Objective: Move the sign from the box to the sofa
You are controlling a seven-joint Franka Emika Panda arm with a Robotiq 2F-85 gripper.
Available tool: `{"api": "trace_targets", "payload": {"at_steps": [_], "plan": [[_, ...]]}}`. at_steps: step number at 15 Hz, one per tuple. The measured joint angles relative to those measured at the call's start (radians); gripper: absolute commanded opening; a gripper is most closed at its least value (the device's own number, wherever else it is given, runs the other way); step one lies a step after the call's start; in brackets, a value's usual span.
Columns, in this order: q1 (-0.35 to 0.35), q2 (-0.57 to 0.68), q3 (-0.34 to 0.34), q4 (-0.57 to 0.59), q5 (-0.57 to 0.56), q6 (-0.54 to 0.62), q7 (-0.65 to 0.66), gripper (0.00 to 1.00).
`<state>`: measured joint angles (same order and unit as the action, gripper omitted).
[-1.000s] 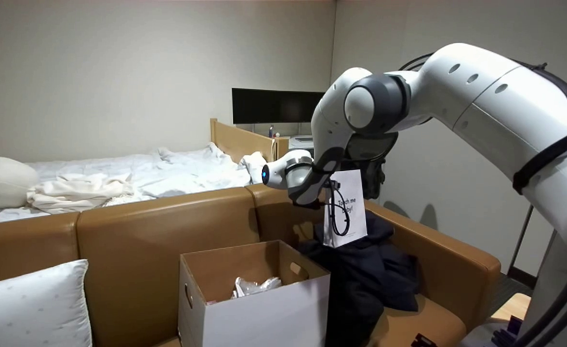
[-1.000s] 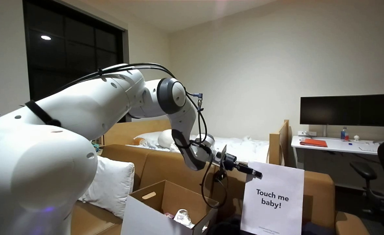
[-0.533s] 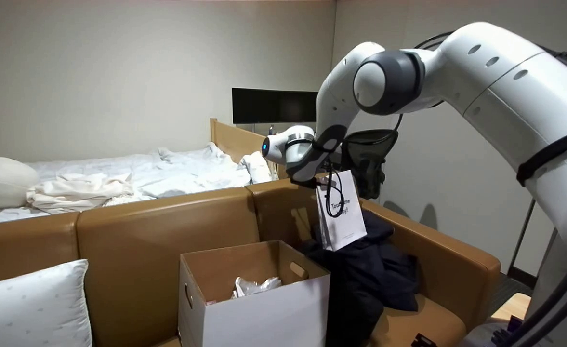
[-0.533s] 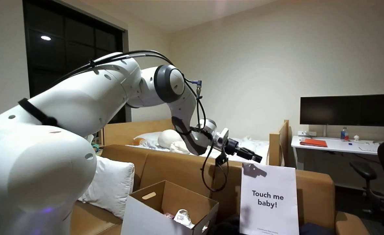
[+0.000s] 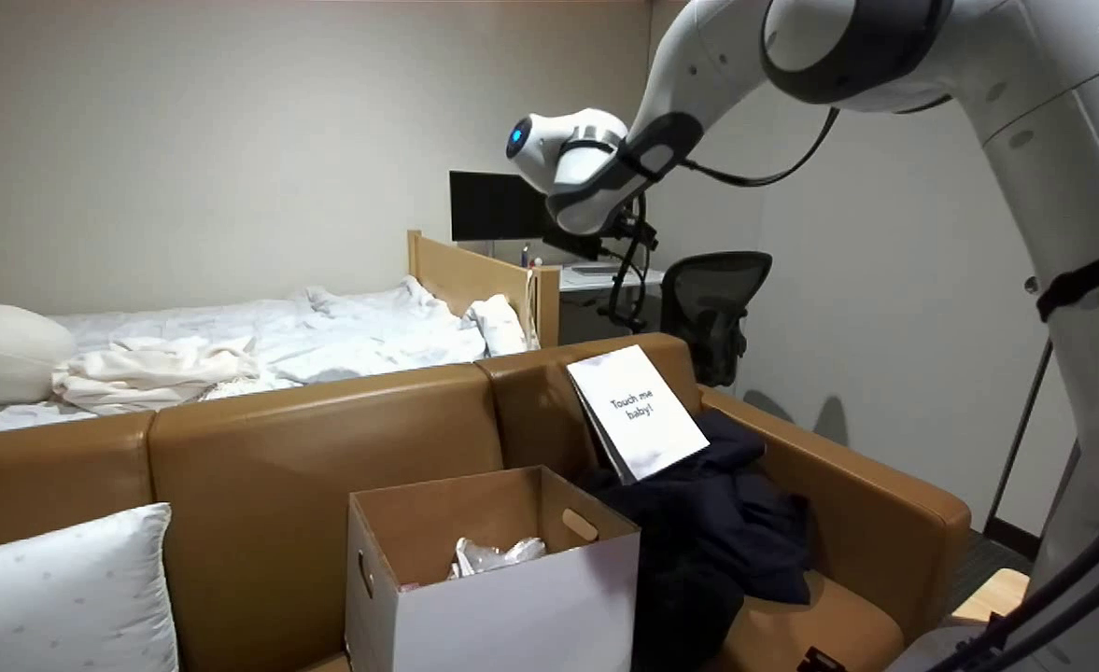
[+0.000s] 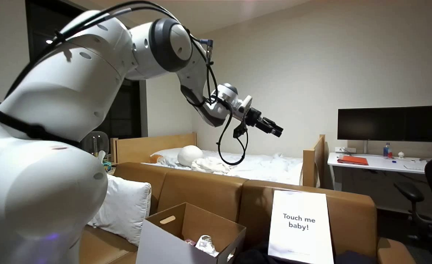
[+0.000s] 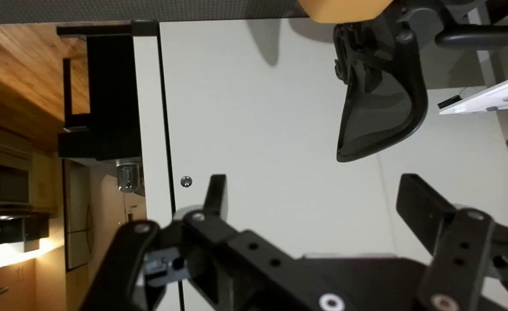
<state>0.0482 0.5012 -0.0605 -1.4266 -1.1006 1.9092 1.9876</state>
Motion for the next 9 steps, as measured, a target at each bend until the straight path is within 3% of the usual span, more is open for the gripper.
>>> {"api": "trace_targets", "payload": {"at_steps": [5,9], "plan": [[0.001,-0.273,0.045,-0.228,0.156,-0.003,-0.202,1.0],[0.012,-0.423,0.083,-0.454,0.282,0.01,-0.3,1.0]]}}
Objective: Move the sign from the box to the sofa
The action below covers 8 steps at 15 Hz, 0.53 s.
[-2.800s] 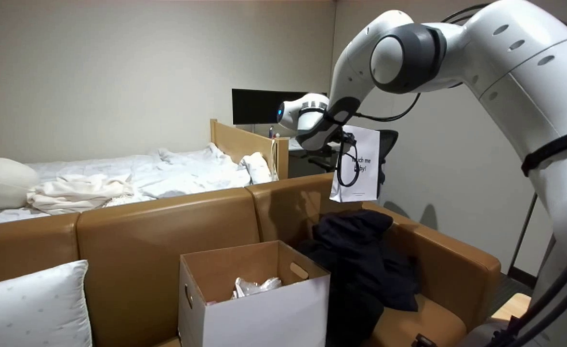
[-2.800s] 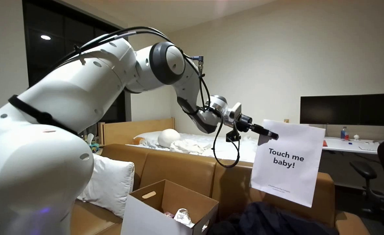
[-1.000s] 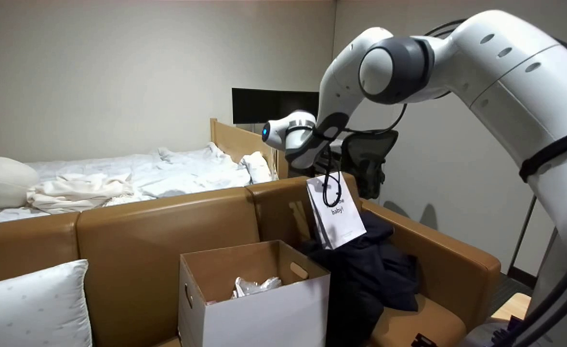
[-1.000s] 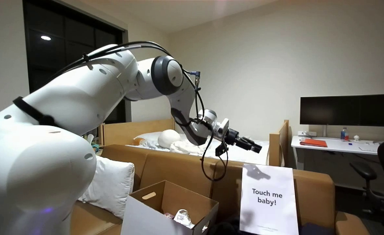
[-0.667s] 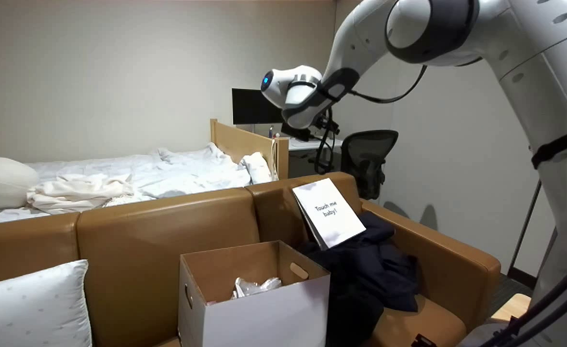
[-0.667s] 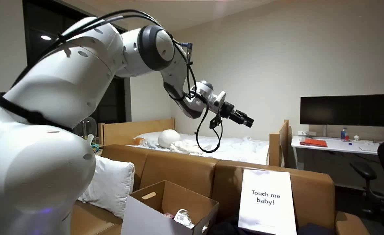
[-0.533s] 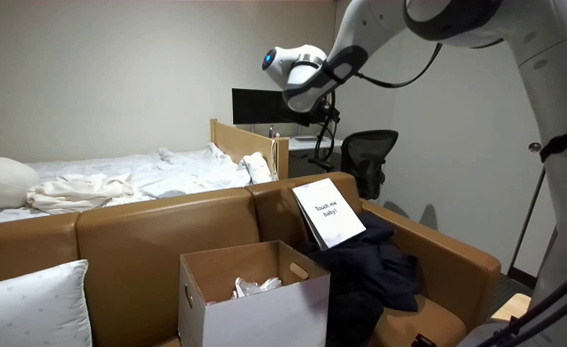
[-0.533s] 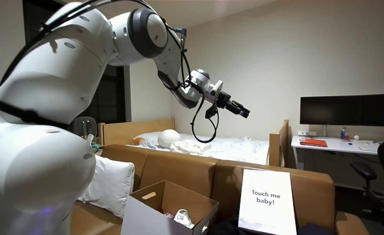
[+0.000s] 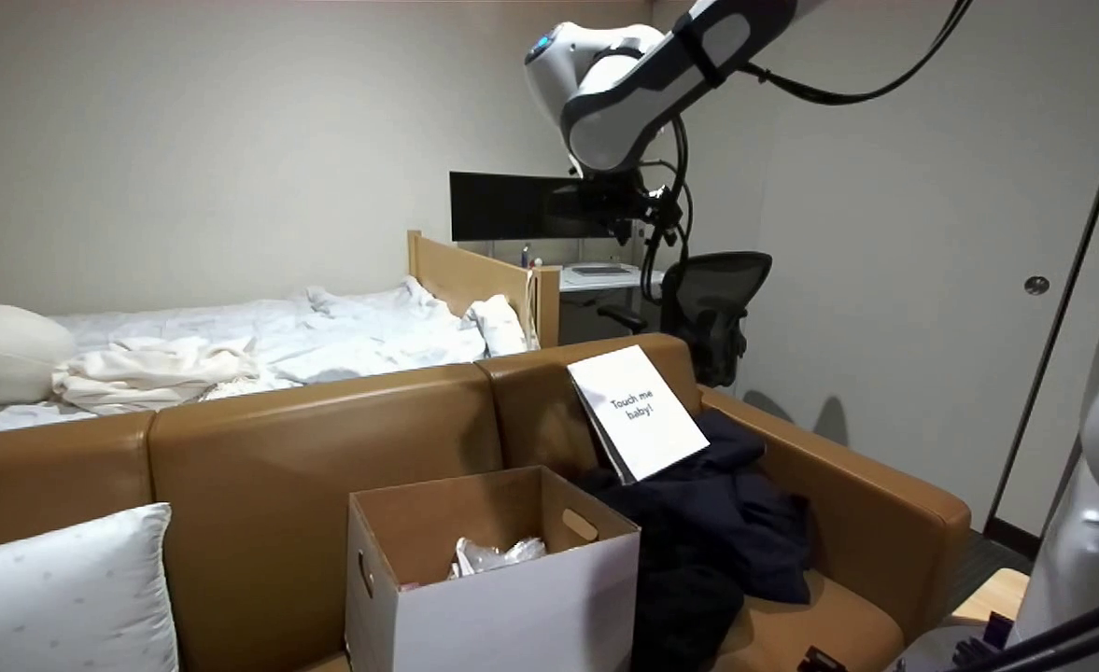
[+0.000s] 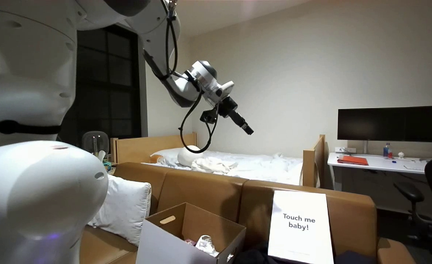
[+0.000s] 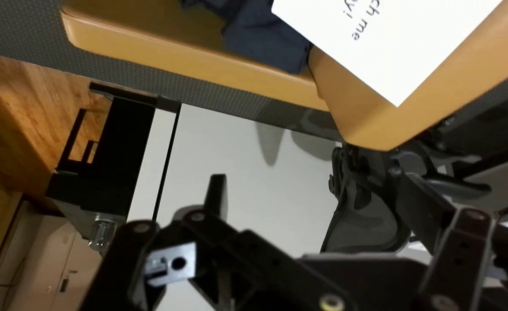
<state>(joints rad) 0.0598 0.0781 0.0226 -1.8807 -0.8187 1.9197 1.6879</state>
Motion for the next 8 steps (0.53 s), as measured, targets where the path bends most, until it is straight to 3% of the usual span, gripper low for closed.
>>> {"api": "trace_targets", "payload": {"at_steps": [5,8], "plan": [[0.025,-0.146,0.041,-0.279,0.079,0.073,-0.119,1.0],[0.038,-0.208,0.057,-0.37,0.081,0.112,-0.231,1.0]]}}
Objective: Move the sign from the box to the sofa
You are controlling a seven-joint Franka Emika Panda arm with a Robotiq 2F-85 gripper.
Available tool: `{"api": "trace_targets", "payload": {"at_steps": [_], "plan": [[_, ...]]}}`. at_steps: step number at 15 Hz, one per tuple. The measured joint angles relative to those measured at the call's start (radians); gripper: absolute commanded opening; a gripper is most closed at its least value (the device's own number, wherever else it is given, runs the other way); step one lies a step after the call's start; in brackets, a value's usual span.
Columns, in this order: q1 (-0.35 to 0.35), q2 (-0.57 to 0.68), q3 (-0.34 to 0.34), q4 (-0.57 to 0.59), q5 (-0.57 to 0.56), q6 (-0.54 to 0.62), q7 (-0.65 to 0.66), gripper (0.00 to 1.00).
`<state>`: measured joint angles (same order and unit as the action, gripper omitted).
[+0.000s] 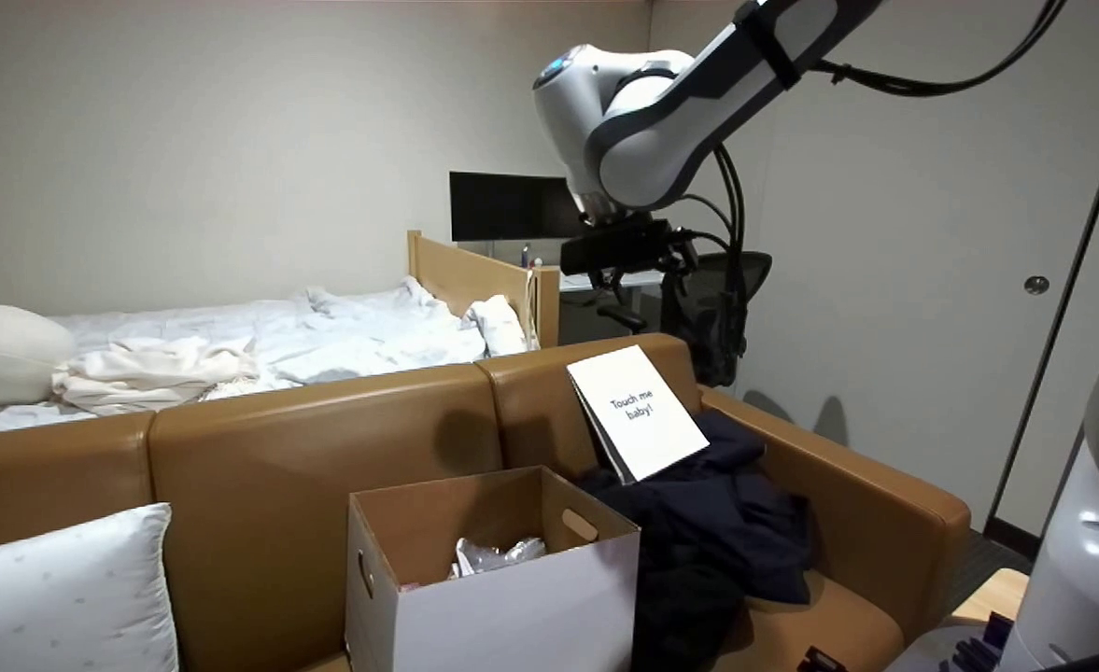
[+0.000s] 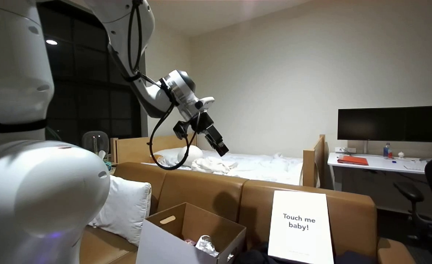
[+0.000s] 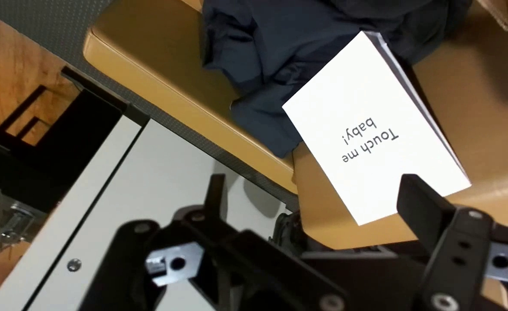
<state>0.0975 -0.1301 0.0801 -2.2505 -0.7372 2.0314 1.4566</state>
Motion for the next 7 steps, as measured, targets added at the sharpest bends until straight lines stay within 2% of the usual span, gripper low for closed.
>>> {"api": "trace_targets", "payload": {"at_steps": [4,7], "plan": [[-0.003,-0.038,-0.002,-0.019,0.0,0.067,-0.186,1.0],[-0.004,-0.042,-0.008,-0.019,0.0,0.074,-0.216,1.0]]}}
